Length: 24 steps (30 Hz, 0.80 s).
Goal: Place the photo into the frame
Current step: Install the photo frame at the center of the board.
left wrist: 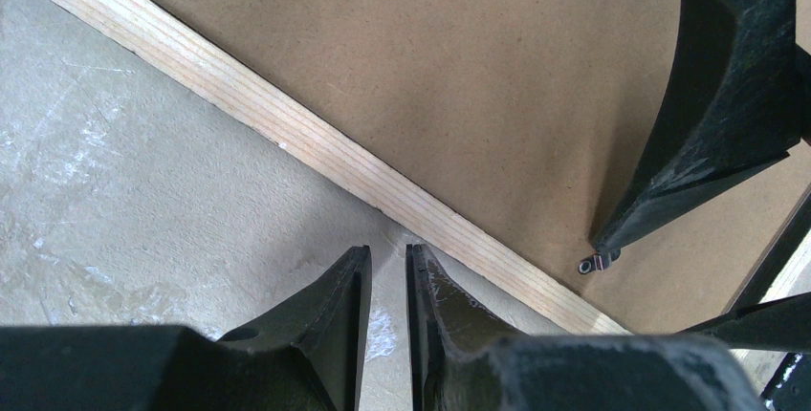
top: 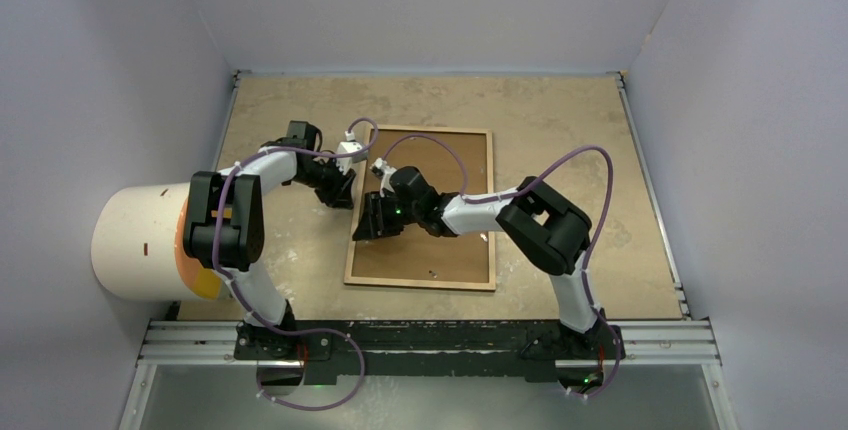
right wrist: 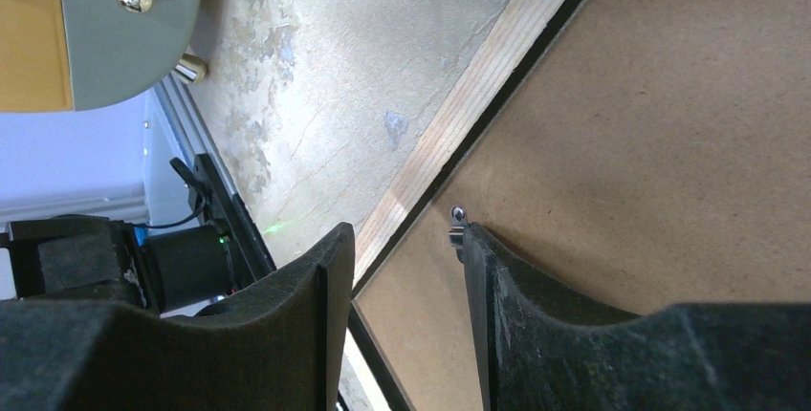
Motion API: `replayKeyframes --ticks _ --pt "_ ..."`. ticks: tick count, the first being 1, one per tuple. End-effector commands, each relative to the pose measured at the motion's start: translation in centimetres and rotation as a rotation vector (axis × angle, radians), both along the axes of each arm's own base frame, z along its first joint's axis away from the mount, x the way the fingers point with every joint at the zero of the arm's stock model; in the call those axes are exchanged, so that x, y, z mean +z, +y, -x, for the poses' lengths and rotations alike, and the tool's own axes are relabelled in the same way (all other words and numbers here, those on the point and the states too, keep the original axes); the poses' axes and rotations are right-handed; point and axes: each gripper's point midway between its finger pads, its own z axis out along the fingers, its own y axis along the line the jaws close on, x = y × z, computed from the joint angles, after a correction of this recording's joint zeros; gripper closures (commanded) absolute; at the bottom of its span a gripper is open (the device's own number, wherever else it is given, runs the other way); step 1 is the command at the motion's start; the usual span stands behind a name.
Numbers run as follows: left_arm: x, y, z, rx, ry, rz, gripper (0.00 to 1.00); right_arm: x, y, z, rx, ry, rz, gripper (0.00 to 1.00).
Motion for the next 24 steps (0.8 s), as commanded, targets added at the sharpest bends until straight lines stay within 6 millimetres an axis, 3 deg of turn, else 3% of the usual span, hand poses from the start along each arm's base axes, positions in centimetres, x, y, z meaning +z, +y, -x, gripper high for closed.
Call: replayKeyframes --ticks 1,24 --pt "0.2 -0.2 -0.2 -0.007 -0.02 0.012 0.77 -1.2 0.1 1.1 0.021 0.033 0.023 0.53" --pt "0.1 -0.4 -0.3 -0.01 -0.02 0.018 0.78 -0.5 0.7 2.2 0.007 0.103 -0.026 0.55"
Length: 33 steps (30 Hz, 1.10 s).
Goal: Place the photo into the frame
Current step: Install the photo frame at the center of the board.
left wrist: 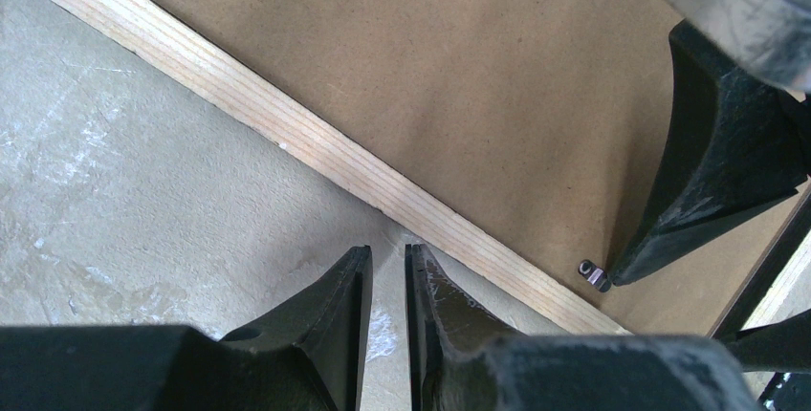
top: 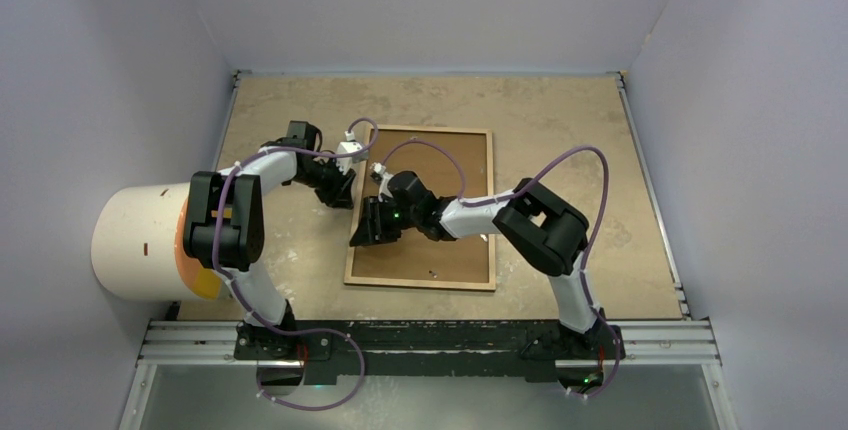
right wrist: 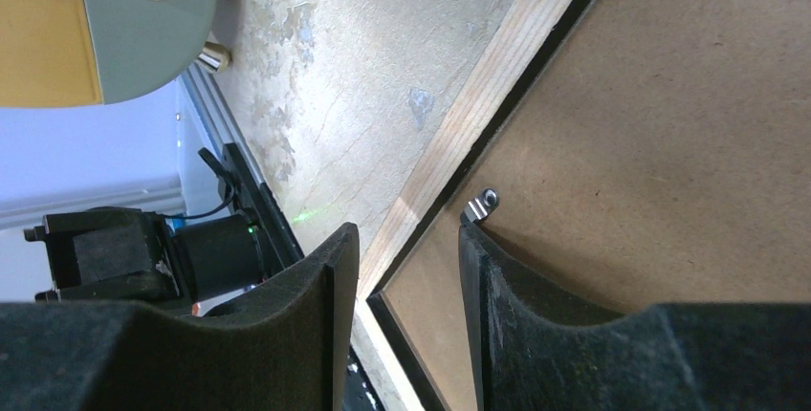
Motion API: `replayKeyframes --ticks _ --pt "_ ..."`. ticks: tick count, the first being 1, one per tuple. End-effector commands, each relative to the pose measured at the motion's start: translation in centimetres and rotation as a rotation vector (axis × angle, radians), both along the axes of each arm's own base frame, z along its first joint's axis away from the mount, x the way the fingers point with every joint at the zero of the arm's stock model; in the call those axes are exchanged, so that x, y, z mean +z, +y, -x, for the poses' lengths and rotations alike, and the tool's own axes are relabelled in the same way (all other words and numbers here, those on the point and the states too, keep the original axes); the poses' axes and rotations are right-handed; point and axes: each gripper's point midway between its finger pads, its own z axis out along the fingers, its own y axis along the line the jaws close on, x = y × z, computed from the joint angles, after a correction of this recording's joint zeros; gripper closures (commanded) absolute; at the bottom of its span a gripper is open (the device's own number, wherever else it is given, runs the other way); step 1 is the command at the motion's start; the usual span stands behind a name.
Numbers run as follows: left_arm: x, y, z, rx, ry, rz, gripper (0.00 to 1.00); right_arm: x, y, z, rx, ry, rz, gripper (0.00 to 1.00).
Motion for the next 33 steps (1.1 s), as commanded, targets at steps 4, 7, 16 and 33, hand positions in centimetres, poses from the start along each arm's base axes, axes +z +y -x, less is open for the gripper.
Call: replayKeyframes --ticks 4,7,16,33 --pt "0.1 -0.4 -0.2 -0.01 -0.019 0.019 0.78 -0.7 0.2 0.4 -0.006 0.012 0.004 0.55" --pt "0.1 -0.4 -0.3 -0.011 -0.02 0.018 0.78 -0.9 0.1 0.0 -0.025 0.003 0.016 0.55" --pt "0.1 -0.4 -0.1 -0.012 -0.017 0.02 0.78 -0.7 0.2 -1.1 -0.064 -0.035 0.013 0.56" --pt "-0.6 -0.8 1.2 -0.042 0.014 0.036 0.82 2.1 1.1 -2.0 -0.09 -0.093 -0.095 0.59"
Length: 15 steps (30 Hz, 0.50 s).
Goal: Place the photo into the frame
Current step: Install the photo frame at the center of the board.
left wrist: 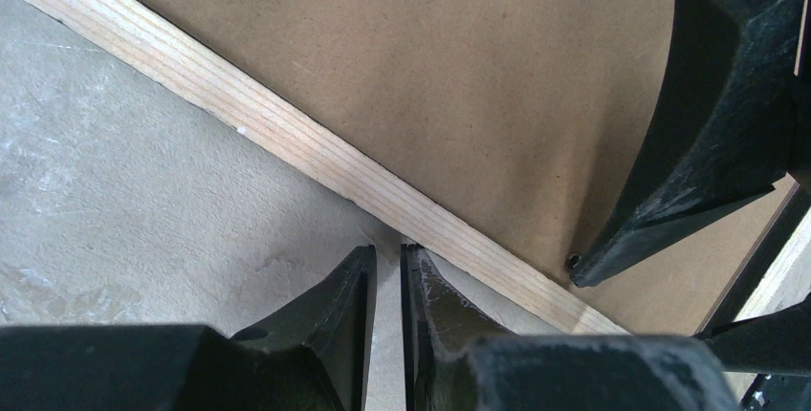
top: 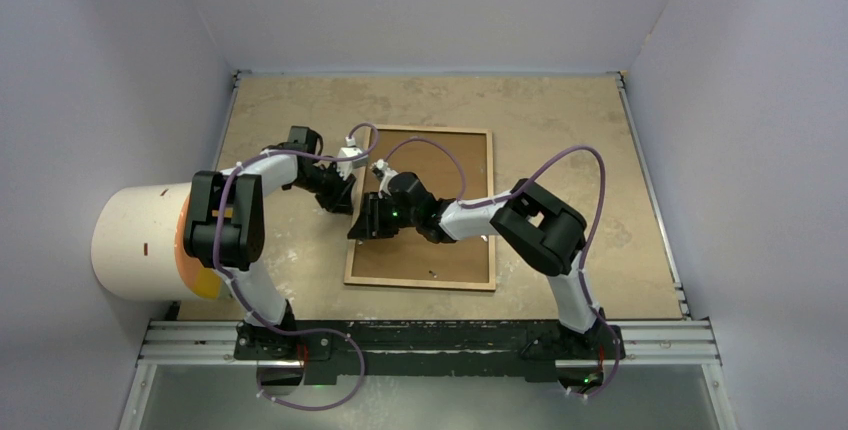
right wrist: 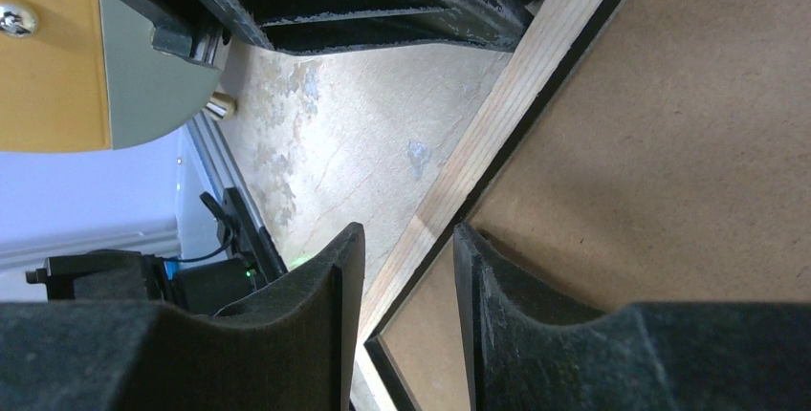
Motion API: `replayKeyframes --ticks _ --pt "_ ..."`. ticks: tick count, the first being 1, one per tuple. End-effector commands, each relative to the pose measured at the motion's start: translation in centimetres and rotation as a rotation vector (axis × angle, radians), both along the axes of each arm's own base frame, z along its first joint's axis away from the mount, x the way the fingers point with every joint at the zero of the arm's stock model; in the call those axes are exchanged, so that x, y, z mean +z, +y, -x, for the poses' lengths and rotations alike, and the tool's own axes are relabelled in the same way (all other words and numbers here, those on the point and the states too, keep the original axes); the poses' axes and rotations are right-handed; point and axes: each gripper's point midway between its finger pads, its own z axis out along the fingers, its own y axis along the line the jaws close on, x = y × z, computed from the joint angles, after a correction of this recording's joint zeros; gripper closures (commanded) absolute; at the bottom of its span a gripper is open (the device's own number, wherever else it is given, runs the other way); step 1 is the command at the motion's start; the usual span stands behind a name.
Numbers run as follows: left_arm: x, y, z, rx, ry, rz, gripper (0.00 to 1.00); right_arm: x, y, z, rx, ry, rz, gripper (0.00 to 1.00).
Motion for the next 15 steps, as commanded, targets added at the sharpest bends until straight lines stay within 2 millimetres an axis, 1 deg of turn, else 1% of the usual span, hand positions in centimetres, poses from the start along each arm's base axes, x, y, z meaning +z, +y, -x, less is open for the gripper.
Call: replayKeyframes --ticks 1,3,5,7,9,15 --pt "0.5 -0.7 -0.1 -0.032 -0.024 0.029 0.83 2.5 0.2 -0.1 -0.008 -0.033 -0.068 0.59" --pt "0.9 -0.5 -0.4 -0.029 -0.036 0.023 0.83 4.1 0.0 -0.1 -0.012 -0.051 -0.091 0.59" --pt "1.3 -0.5 -0.6 -0.029 -0.045 0.02 0.84 5.2 -0.5 -0.1 -0.017 -0.061 -0.108 0.58" --pt "1.5 -0.5 -0.6 -0.03 -0.046 0.021 0.85 5.2 -1.1 0.1 -0.021 -0.057 -0.104 0.58" --pt "1.5 -0.6 -0.5 -0.029 -0.043 0.024 0.86 4.6 -1.6 0.2 -0.023 -0.052 -0.084 0.58" --pt "1.2 -0.6 0.0 -0.029 -0.028 0.026 0.87 1.2 -2.1 0.6 -0.012 -0.019 -0.016 0.58"
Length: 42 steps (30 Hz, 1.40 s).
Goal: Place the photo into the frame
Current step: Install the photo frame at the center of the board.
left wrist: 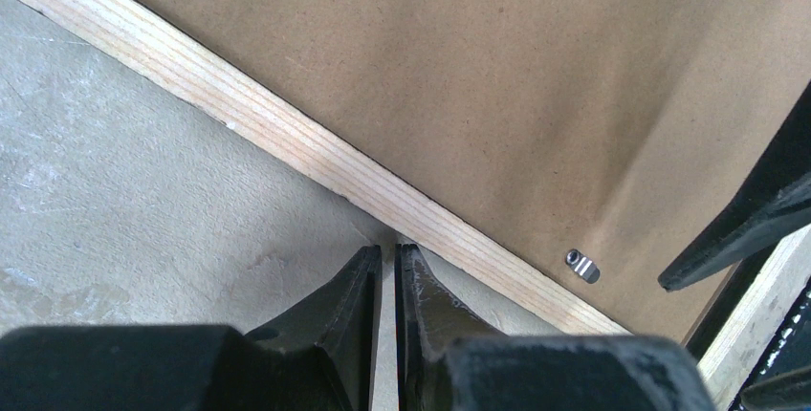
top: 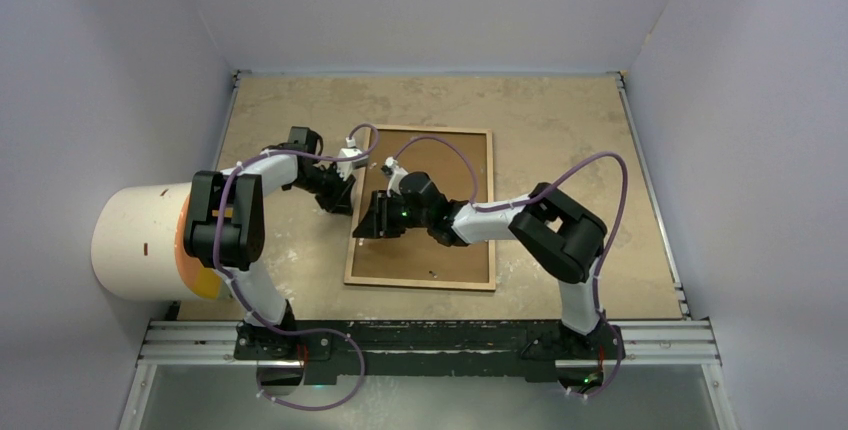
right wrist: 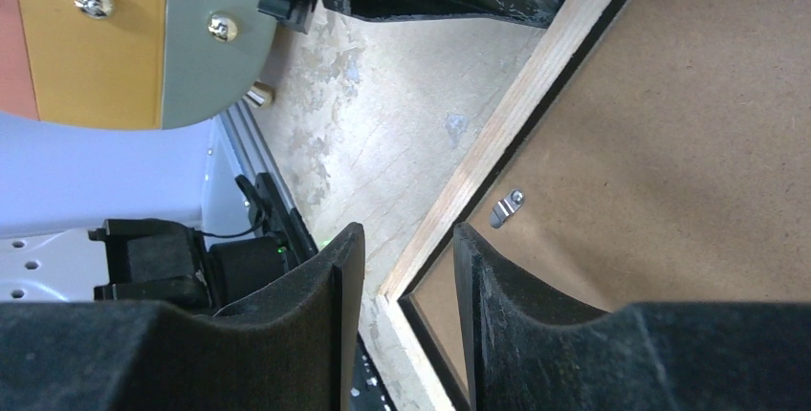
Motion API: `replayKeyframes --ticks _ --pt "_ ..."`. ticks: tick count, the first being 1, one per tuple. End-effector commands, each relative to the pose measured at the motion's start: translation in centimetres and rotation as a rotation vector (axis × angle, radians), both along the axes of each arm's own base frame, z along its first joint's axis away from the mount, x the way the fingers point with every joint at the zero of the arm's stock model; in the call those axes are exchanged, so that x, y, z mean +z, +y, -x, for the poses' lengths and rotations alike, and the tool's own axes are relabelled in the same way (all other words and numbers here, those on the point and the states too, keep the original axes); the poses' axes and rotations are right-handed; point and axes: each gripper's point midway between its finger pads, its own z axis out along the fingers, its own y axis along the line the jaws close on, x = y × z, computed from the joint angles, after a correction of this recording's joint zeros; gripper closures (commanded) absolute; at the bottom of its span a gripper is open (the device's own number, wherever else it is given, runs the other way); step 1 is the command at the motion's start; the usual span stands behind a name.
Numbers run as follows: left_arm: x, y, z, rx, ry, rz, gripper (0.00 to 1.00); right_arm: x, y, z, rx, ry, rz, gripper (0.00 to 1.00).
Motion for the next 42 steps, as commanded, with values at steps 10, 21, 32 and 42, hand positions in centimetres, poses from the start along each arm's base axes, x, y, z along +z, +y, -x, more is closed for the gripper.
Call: replayKeyframes --ticks 10,21,32,42 --pt "1.3 -0.8 0.1 -0.035 -0.031 0.04 0.88 -3.7 -0.4 -0.5 -0.019 0.022 0.069 0.6" --pt "0.9 -1.3 0.1 -0.042 -0.024 0.046 0.88 -4.5 0.5 0.0 -0.011 0.056 0.07 0.62" --pt "0.7 -1.4 0.2 -0.049 -0.026 0.045 0.9 -5.0 0.9 0.1 -0.035 0.1 0.067 0.64" --pt "0.5 -1.5 0.4 -0.058 -0.025 0.045 0.91 -5.2 0.5 -1.4 -0.124 0.07 0.091 0.66"
